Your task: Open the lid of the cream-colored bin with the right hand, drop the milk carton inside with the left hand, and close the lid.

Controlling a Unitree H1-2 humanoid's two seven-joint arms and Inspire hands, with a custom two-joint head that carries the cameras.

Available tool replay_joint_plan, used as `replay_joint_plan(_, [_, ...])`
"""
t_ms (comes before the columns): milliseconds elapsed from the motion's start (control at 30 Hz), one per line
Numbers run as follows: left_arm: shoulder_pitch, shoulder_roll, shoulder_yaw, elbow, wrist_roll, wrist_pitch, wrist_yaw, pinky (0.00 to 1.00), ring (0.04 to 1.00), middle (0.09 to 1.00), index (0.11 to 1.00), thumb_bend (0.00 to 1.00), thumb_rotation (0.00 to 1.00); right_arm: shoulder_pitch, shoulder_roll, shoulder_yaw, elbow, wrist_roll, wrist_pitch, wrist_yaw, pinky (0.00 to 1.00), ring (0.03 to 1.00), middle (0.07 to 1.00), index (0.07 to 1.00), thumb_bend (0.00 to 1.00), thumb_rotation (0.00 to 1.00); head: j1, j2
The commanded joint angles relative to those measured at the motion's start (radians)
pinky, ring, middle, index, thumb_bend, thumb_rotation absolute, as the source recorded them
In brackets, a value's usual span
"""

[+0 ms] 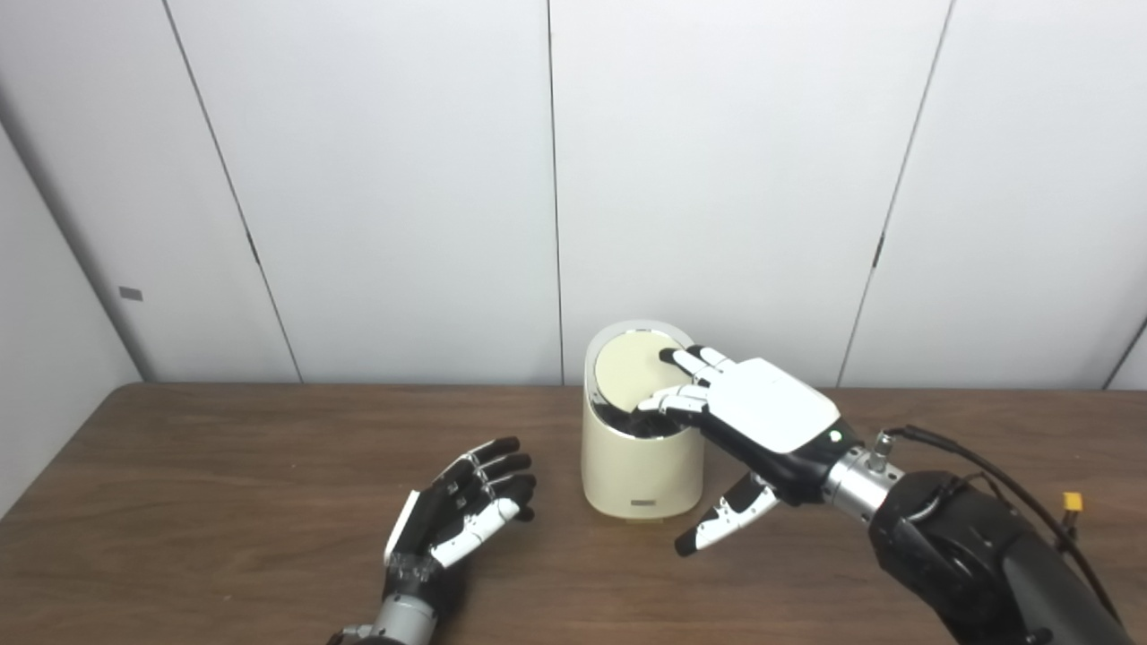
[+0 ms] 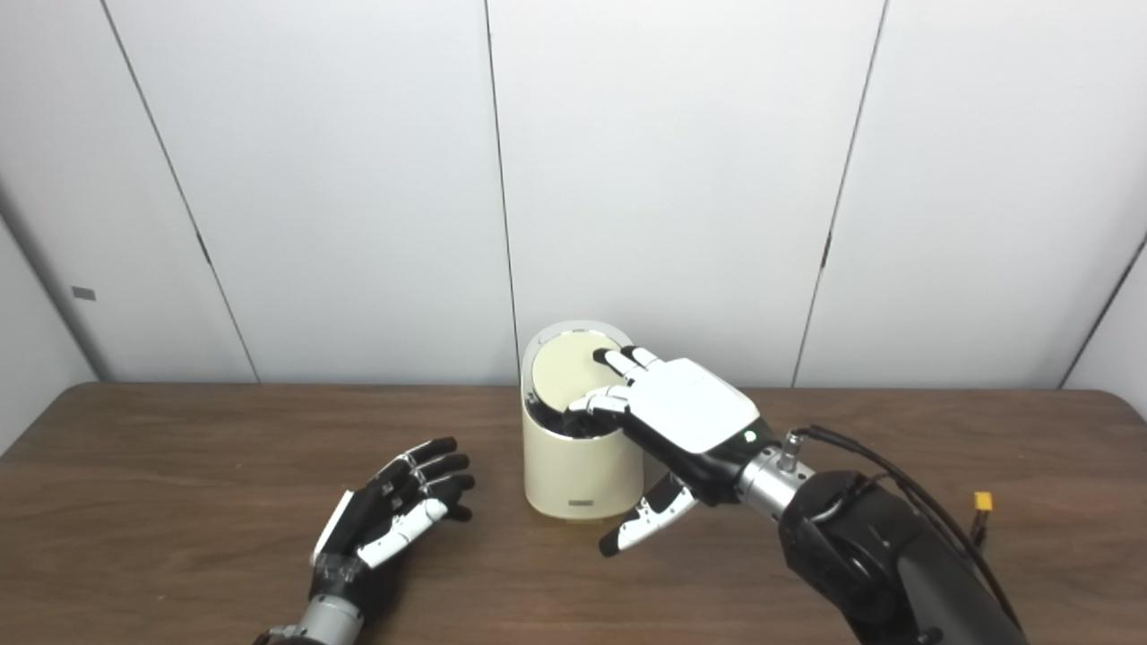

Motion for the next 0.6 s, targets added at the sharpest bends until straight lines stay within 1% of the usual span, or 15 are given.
replay_joint_plan(0, [-0.020, 0.001, -0.003, -0.037, -0.001, -0.009, 0.001, 0.54, 0.692, 0.725, 0.761, 0.76, 0.18, -0.022, -0.017, 0.024, 0.009, -0.053, 0.013, 0.074, 1.00, 1.000, 0.824, 0.831, 0.81, 0.56, 0.001, 0.002])
replay_joint_plan(133, [-0.020, 0.001, -0.004, -0.034, 0.001, -0.015, -0.001, 0.55, 0.693, 0.723, 0.756, 0.74, 0.18, -0.030, -0.014, 0.034, 0.022, -0.074, 0.022, 0.103, 1.00, 1.000, 0.824, 0.835, 0.82, 0.58, 0.003, 0.001])
replay_joint_plan(167, [-0.020, 0.000, -0.004, -0.033, 0.000, -0.016, -0.002, 0.55, 0.693, 0.723, 0.755, 0.74, 0.18, -0.034, -0.015, 0.040, 0.022, -0.085, 0.032, 0.128, 1.00, 1.000, 0.825, 0.837, 0.82, 0.58, 0.003, 0.001])
replay_joint_plan(200, [-0.020, 0.000, -0.004, -0.033, -0.001, -0.015, -0.001, 0.55, 0.693, 0.721, 0.754, 0.74, 0.18, -0.038, -0.015, 0.044, 0.020, -0.097, 0.045, 0.154, 1.00, 1.000, 0.840, 0.853, 0.81, 0.62, 0.003, 0.001])
replay_joint_plan(267, [-0.020, -0.001, -0.003, -0.034, -0.004, -0.011, -0.002, 0.55, 0.693, 0.722, 0.759, 0.74, 0.18, -0.046, -0.014, 0.050, 0.016, -0.115, 0.077, 0.220, 1.00, 1.000, 0.859, 0.874, 0.81, 0.66, 0.004, 0.001])
replay_joint_plan(333, [-0.021, 0.000, -0.004, -0.033, -0.004, -0.010, -0.003, 0.55, 0.694, 0.724, 0.758, 0.75, 0.18, -0.050, -0.010, 0.049, 0.015, -0.123, 0.095, 0.259, 1.00, 1.000, 0.874, 0.891, 0.81, 0.70, 0.004, 0.001])
replay_joint_plan(467, [-0.021, 0.002, -0.004, -0.029, 0.001, -0.016, -0.004, 0.55, 0.692, 0.723, 0.757, 0.75, 0.18, -0.047, -0.005, 0.033, 0.019, -0.094, 0.120, 0.289, 1.00, 1.000, 0.880, 0.892, 0.81, 0.70, 0.004, 0.001])
replay_joint_plan(567, [-0.021, 0.003, -0.005, -0.028, 0.002, -0.017, -0.005, 0.55, 0.692, 0.722, 0.758, 0.76, 0.19, -0.036, 0.006, 0.005, 0.026, -0.034, 0.137, 0.279, 1.00, 1.000, 0.877, 0.883, 0.82, 0.68, 0.004, 0.001])
